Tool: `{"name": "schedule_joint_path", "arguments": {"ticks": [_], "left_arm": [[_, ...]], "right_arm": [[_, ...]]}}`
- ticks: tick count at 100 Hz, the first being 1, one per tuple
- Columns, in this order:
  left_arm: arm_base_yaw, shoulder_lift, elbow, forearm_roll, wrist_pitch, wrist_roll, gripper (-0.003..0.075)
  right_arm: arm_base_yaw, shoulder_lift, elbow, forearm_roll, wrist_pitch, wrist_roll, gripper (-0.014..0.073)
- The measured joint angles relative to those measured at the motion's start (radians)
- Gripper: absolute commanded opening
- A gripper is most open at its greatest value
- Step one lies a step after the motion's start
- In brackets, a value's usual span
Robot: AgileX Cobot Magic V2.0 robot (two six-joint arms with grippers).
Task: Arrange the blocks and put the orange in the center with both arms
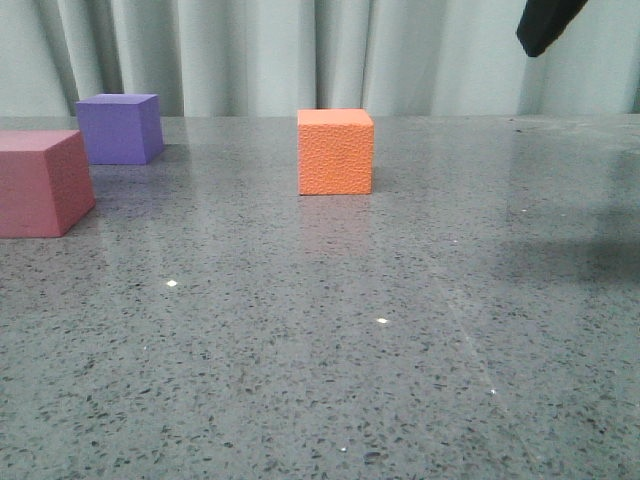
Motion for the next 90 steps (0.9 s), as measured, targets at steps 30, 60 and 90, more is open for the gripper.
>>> {"name": "schedule_joint_path", "arguments": {"ticks": [30, 60, 90], "left_arm": [[-0.245, 0.223, -0.151, 0.081, 0.062, 0.083, 0.0694], [-0.381, 0.375, -0.194, 0.101, 0.062, 0.085, 0.0694], [-0.397, 0.422, -0.195, 0.111, 0.021, 0.086, 0.0694]], "right_arm": [[0.000, 0.000, 0.000, 0.000, -0.004, -0.002, 0.0643], [0.000, 0.000, 0.000, 0.000, -0.004, -0.002, 0.0643], [0.000, 0.000, 0.000, -0.001, -0.001, -0.002, 0.0643]]}}
